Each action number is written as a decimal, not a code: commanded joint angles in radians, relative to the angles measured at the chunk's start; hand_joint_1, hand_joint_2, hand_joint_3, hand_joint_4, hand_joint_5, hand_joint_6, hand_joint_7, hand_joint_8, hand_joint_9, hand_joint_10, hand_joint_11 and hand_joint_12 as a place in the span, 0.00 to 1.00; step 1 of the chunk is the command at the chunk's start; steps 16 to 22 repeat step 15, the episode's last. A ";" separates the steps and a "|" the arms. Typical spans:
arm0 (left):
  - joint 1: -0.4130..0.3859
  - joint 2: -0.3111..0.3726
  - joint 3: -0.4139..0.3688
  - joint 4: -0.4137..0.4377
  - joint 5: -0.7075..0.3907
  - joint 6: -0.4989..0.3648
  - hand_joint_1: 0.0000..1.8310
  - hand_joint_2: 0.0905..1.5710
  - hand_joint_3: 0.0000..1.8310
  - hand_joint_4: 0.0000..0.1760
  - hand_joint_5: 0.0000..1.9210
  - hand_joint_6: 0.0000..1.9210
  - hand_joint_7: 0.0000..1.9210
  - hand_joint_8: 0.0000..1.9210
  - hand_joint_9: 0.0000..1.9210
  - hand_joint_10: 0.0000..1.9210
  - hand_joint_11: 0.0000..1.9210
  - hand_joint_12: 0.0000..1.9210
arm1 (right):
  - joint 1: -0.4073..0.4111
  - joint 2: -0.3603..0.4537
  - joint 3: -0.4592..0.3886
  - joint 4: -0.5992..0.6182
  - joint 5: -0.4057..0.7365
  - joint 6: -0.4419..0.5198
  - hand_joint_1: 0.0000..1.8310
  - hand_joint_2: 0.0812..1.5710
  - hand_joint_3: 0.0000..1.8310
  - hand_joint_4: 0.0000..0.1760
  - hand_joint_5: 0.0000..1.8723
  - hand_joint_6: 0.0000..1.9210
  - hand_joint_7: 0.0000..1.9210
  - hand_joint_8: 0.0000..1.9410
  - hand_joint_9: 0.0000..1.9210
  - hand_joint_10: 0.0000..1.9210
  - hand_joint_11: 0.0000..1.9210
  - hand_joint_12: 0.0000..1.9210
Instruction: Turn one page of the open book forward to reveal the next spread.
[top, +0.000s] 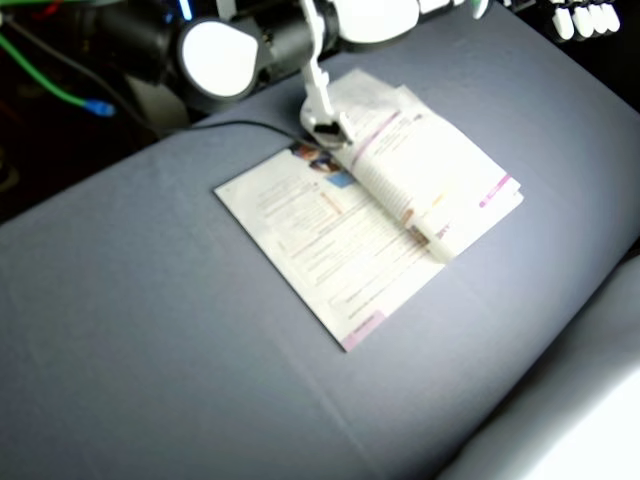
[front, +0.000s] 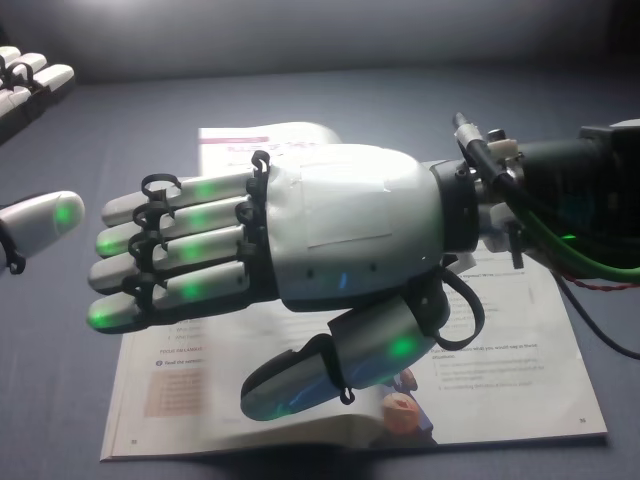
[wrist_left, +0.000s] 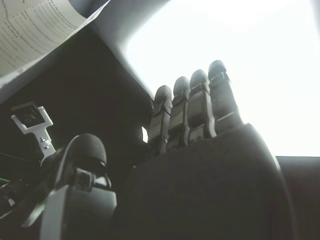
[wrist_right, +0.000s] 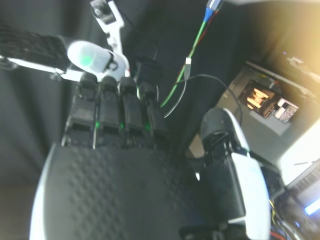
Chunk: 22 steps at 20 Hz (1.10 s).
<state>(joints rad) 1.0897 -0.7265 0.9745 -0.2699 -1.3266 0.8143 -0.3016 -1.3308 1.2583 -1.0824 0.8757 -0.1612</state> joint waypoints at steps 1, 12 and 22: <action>-0.008 -0.002 0.005 -0.012 -0.131 -0.001 0.00 0.84 0.00 0.00 0.06 0.00 0.05 0.01 0.03 0.01 0.02 0.01 | 0.012 0.016 -0.008 0.088 0.092 -0.001 0.00 0.86 0.00 0.00 0.07 0.00 0.03 0.00 0.00 0.00 0.00 0.00; 0.046 -0.025 -0.033 -0.065 -0.308 -0.039 0.00 0.87 0.00 0.00 0.08 0.00 0.07 0.00 0.03 0.00 0.01 0.01 | -0.249 0.278 -0.038 0.592 0.262 -0.068 0.00 0.87 0.01 0.00 0.10 0.00 0.09 0.00 0.06 0.00 0.00 0.04; 0.046 -0.032 -0.037 -0.056 -0.359 -0.060 0.00 0.87 0.00 0.00 0.06 0.00 0.03 0.00 0.00 0.00 0.00 0.00 | -0.315 0.338 -0.064 0.752 0.333 -0.163 0.00 0.92 0.01 0.00 0.08 0.00 0.07 0.00 0.05 0.00 0.00 0.25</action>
